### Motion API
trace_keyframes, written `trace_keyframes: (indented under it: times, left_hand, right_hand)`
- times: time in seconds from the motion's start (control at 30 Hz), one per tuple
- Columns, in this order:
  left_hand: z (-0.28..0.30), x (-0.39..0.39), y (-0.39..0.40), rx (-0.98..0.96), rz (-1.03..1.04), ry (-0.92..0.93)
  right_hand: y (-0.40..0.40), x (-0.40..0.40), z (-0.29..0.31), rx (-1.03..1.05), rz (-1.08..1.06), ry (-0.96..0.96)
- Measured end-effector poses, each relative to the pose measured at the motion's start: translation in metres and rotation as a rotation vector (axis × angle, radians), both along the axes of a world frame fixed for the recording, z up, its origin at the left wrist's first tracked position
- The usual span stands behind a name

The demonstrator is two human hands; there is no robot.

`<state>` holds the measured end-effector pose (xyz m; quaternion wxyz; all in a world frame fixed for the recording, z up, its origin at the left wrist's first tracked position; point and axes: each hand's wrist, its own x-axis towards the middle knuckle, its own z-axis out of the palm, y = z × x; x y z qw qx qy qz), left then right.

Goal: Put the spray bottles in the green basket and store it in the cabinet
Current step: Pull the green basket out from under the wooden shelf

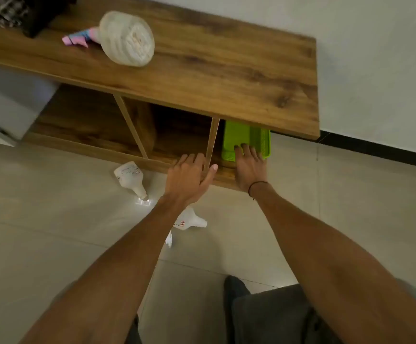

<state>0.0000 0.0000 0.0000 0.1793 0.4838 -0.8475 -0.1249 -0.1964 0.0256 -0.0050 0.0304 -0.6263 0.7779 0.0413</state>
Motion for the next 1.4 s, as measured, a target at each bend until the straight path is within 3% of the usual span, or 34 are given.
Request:
trace_keyframes:
  times: [0.1,0.3,0.4,0.53,0.67,0.83,0.93,1.17,1.4]
  left_hand:
    - [-0.035,0.001,-0.003,-0.051,0.004,0.042]
    - [-0.071,0.016,0.005,0.078,-0.022,0.06]
    - [-0.073,0.022,0.018,0.259,-0.076,0.03]
    - [-0.076,0.028,0.031,0.692,-0.105,0.126]
    - [-0.082,0.052,0.027,0.857,-0.102,0.186]
    - [-0.09,0.097,0.033,0.949,-0.146,0.122]
    - [-0.086,0.115,0.041,0.969,-0.151,0.174]
    - [-0.077,0.171,0.055,1.157,0.114,0.508]
    - [-0.079,0.245,0.052,1.177,0.294,0.481]
  right_hand:
    - [-0.017,-0.01,-0.026,-0.011,-0.024,0.076]
    - [-0.02,-0.013,-0.047,0.073,-0.041,0.141]
    - [-0.01,0.0,-0.045,0.091,-0.001,0.135]
    - [0.008,0.031,-0.04,0.136,0.036,0.065]
    - [0.017,0.06,-0.042,0.179,0.046,0.023]
    - [0.024,0.108,-0.044,0.128,0.013,-0.139]
    - [0.019,0.153,-0.038,0.078,-0.024,-0.281]
    - [0.008,0.251,-0.028,0.011,-0.117,-0.51]
    - [0.005,0.315,-0.044,0.042,-0.122,-0.734]
